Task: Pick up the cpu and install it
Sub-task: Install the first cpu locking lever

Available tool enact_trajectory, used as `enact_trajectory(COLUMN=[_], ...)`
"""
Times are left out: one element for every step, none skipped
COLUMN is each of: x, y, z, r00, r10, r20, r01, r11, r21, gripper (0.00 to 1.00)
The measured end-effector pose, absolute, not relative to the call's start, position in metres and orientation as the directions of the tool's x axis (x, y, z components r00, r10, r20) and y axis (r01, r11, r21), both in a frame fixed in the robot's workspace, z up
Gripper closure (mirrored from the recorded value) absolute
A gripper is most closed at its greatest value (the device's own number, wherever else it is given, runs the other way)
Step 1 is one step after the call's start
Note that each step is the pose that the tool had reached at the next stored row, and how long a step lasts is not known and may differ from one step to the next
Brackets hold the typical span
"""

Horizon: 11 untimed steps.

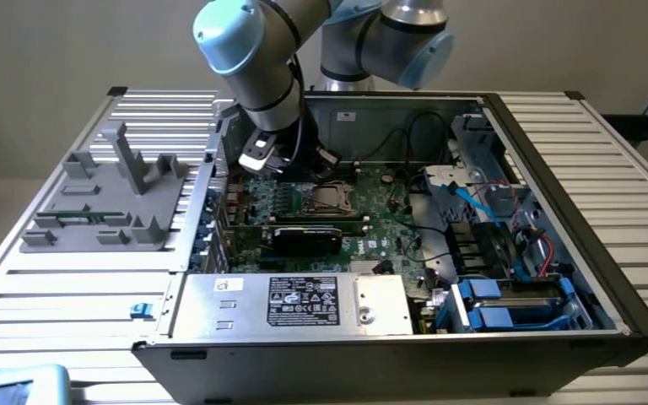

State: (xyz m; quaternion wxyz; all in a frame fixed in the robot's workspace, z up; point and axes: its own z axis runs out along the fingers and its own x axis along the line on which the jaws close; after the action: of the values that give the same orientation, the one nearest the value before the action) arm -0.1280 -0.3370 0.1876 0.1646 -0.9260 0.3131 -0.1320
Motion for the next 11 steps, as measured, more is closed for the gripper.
enact_trajectory(x=[-0.128,-0.128,-0.128,-0.129,-0.129,-0.131,-0.132,-0.133,-0.134,-0.134,-0.135], y=[-0.337,-0.337,-0.337,-0.337,-0.337,-0.337,-0.337,-0.337,-0.337,-0.337,-0.337], z=[0.188,0.188,0.188,0.188,0.189,0.190,0.191,0.192,0.194,0.196,0.198], r00=[0.767,0.766,0.764,0.764,0.763,0.762,0.761,0.761,0.761,0.760,0.760], r10=[-0.626,-0.627,-0.629,-0.630,-0.631,-0.632,-0.633,-0.634,-0.635,-0.636,-0.636], r20=[0.141,0.141,0.141,0.141,0.141,0.140,0.139,0.138,0.135,0.133,0.131], r01=[-0.539,-0.540,-0.542,-0.543,-0.544,-0.545,-0.547,-0.548,-0.549,-0.549,-0.550], r11=[-0.748,-0.747,-0.746,-0.745,-0.744,-0.743,-0.742,-0.741,-0.740,-0.739,-0.738], r21=[-0.388,-0.388,-0.388,-0.388,-0.388,-0.388,-0.388,-0.388,-0.389,-0.390,-0.390], gripper=[0.89,0.89,0.89,0.89,0.89,0.89,0.89,0.89,0.89,0.89,0.89])
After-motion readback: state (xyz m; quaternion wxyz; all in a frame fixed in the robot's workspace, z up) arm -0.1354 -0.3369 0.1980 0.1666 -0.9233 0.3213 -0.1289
